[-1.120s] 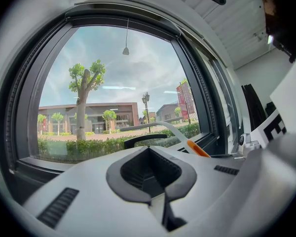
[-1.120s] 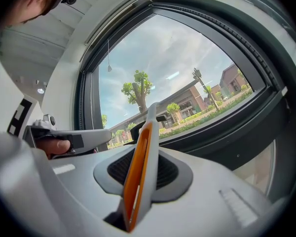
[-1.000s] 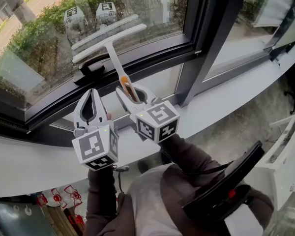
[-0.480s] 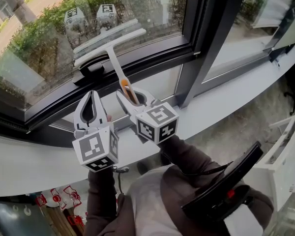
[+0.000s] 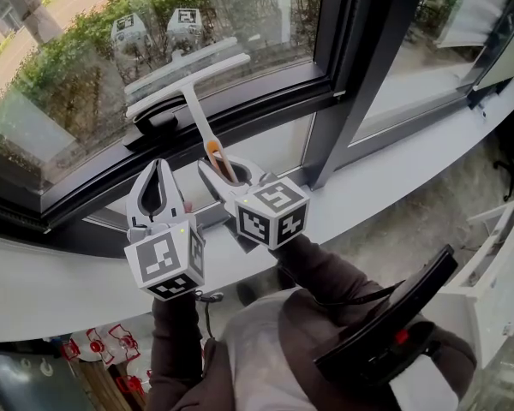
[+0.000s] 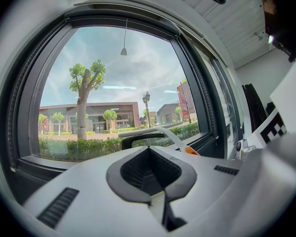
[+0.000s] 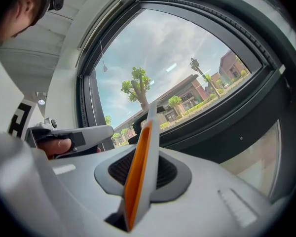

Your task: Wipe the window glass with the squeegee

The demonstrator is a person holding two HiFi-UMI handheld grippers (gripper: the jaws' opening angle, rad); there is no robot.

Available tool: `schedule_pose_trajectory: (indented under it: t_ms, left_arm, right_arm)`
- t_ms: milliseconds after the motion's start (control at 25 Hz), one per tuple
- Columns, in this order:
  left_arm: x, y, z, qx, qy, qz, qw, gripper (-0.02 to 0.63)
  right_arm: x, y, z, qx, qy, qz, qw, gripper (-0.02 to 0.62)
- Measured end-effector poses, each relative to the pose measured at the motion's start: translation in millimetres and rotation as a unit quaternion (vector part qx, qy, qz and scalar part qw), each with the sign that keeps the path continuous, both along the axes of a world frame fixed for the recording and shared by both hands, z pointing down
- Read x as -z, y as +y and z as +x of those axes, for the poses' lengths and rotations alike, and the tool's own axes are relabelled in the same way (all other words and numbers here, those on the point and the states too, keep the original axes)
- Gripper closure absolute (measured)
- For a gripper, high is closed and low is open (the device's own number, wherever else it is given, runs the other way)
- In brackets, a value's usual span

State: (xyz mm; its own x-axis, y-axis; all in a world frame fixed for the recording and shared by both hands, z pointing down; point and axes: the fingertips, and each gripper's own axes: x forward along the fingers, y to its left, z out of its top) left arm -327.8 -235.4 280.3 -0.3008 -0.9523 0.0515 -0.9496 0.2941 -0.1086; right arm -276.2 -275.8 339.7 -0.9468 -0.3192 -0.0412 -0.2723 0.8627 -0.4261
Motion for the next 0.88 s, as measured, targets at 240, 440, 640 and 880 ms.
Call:
schedule_pose_trajectory:
  t_ms: [240, 440, 640, 880]
  left_arm:
    - [1, -1, 5, 0.012, -0.002, 0.0, 0.9999, 0.604]
    - [-2, -6, 12, 0.028, 0.001, 0.001, 0.9996, 0.604]
    - [-16, -9, 21, 0.037, 0.012, -0.007, 0.9992, 0.604]
    - [-24, -11, 23, 0.022, 0.02, -0.01, 0.9995, 0.604]
  right_arm:
    - [0, 2, 2, 0.02, -0.007, -0.014, 1.0, 0.548]
    - [2, -3, 11, 0.021, -0.005, 0.004, 1.0, 0.551]
    - [7, -15, 28, 0.016, 0.001, 0.025, 1.0, 0.551]
    - [31, -23, 44, -0.007, -0.01, 0.044, 0.999, 0.552]
